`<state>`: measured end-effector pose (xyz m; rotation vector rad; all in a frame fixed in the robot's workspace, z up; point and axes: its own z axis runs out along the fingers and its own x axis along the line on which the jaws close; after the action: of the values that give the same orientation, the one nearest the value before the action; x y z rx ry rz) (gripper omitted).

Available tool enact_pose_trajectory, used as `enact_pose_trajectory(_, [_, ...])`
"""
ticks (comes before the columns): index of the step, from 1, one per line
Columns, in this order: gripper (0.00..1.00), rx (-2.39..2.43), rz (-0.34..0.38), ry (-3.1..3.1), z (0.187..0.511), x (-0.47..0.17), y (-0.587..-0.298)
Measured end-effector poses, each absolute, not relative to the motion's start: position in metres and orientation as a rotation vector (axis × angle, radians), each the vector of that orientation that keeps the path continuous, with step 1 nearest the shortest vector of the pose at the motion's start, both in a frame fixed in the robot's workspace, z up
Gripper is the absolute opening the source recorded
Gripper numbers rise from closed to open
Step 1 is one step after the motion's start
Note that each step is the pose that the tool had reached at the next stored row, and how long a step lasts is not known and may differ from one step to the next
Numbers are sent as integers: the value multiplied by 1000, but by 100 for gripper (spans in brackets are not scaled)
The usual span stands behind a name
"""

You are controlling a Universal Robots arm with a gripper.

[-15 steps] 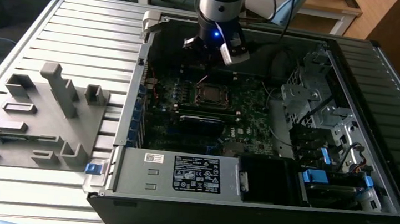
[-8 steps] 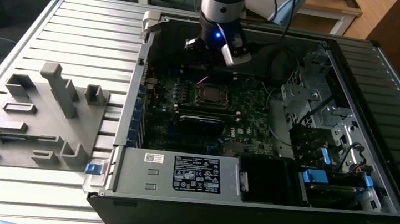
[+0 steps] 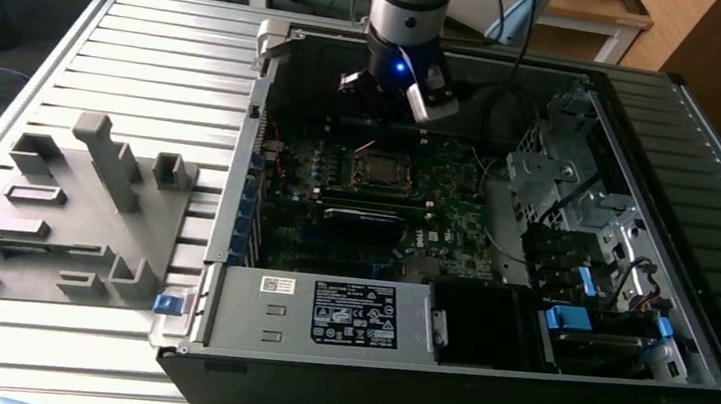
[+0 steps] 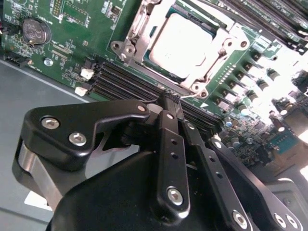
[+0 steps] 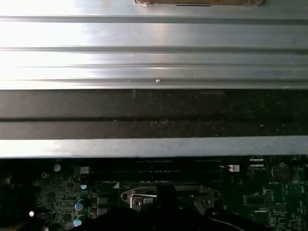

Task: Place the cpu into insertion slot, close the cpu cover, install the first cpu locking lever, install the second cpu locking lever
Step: 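Install the first cpu locking lever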

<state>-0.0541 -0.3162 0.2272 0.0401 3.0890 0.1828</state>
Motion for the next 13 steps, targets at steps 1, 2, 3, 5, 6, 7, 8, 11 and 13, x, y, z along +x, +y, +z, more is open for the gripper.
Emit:
enact_pose_trajectory(1, [11, 40, 183, 3089, 227, -53, -316])
enact_pose_trajectory(2, [11, 40, 183, 3089, 226, -53, -316])
enact_pose_trajectory(3, [11, 40, 183, 3089, 225, -52, -316])
enact_pose_trajectory(5, [11, 40, 183, 3089, 224, -51, -316])
enact_pose_trajectory(6, [11, 40, 183, 3089, 224, -51, -316])
enact_pose_trajectory(7, [11, 40, 183, 3089, 223, -50, -316])
enact_pose_trajectory(8, [11, 40, 183, 3089, 222, -50, -316])
enact_pose_trajectory(11, [11, 40, 183, 3089, 220, -49, -316])
enact_pose_trajectory(13, [11, 40, 183, 3089, 219, -48, -316])
